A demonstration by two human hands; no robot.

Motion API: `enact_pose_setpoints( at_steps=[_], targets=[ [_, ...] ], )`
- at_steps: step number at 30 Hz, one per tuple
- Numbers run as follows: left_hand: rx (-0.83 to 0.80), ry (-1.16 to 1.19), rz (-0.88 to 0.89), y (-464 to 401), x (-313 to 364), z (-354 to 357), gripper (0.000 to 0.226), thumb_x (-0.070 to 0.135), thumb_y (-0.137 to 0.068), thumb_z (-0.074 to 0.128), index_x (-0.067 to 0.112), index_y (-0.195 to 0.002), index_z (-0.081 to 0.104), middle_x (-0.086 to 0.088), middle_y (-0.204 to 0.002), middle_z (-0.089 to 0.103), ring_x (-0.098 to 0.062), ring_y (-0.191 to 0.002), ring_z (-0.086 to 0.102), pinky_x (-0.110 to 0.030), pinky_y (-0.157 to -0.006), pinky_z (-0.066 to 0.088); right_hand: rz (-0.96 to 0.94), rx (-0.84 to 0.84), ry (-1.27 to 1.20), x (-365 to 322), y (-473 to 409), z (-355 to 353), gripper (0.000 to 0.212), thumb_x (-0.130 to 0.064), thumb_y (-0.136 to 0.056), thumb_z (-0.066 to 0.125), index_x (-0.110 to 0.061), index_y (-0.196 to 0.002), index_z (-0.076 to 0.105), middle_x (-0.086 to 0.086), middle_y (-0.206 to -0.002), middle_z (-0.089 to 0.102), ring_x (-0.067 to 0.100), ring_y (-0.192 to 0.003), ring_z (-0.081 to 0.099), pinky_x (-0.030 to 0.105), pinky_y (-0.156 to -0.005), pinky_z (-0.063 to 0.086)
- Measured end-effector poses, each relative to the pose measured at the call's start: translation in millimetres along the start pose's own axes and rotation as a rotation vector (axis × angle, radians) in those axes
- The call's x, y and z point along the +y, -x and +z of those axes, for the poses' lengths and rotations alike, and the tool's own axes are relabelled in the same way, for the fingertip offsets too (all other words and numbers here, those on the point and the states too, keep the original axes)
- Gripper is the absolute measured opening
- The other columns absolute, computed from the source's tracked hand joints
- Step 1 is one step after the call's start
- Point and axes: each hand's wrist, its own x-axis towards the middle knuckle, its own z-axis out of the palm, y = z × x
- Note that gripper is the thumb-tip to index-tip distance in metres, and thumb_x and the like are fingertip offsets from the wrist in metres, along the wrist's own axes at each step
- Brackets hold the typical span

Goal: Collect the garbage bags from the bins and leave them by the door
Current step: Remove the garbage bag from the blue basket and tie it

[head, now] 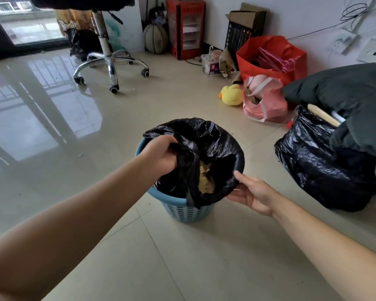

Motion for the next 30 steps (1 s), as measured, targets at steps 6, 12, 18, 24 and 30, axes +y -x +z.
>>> enact_pose_setpoints(
  at_steps=[6, 12, 18, 24, 30],
  targets=[
    [0.195, 0.15, 0.21, -10.6, 21.3, -9.2, 0.021, 0.005, -0.093, 0.029, 0.005, -0.077, 0.044, -0.01, -0.067, 0.053, -0.019, -0.043, 0.057, -0.021, -0.038, 0.051, 0.262, -0.313, 0.373, 4.0, 11.4, 16.5, 0.044, -0.037, -0.095, 0.049, -0.004, -0.121, 0.061, 0.013, -0.119, 0.067, 0.028, -0.108, 0.066, 0.035, -0.072, 0.058],
    [0.325, 0.161, 0.259, -11.3, 37.6, -27.3, 0.016, 0.011, -0.095, 0.034, 0.01, -0.087, 0.048, -0.008, -0.077, 0.052, -0.022, -0.066, 0.053, -0.034, -0.062, 0.05, 0.176, 0.007, -0.044, -1.8, -5.1, -12.8, 0.057, -0.053, -0.094, 0.041, -0.003, -0.118, 0.054, 0.015, -0.112, 0.066, 0.026, -0.105, 0.064, 0.047, -0.083, 0.056],
    [0.318, -0.131, 0.189, 6.3, 35.4, -28.5, 0.02, 0.016, -0.093, 0.046, 0.011, -0.074, 0.046, -0.006, -0.069, 0.047, -0.02, -0.06, 0.05, -0.031, -0.06, 0.046, 0.15, 0.291, -0.22, 2.6, -34.9, 1.7, 0.034, -0.041, -0.096, 0.048, -0.007, -0.097, 0.046, 0.017, -0.09, 0.06, 0.024, -0.074, 0.061, 0.039, -0.068, 0.054],
    [0.294, -0.437, 0.193, 17.3, 39.0, -34.9, 0.015, 0.011, -0.091, 0.054, 0.011, -0.076, 0.056, -0.004, -0.054, 0.058, -0.015, -0.048, 0.057, -0.022, -0.052, 0.053, 0.046, 0.401, 0.085, -1.7, -49.4, -1.6, 0.032, -0.01, -0.089, 0.051, -0.021, -0.062, 0.039, -0.006, -0.042, 0.036, 0.004, -0.029, 0.03, 0.008, -0.033, 0.018],
    [0.292, -0.552, 0.326, 17.1, 44.5, -26.8, 0.017, 0.007, -0.094, 0.043, 0.012, -0.081, 0.053, -0.003, -0.068, 0.048, -0.013, -0.045, 0.049, -0.019, -0.042, 0.041, -0.339, 0.404, -0.135, -47.6, -11.3, -3.5, 0.016, -0.014, -0.095, 0.05, -0.017, -0.087, 0.063, -0.007, -0.057, 0.07, 0.007, -0.047, 0.065, 0.02, -0.048, 0.053]
  ],
)
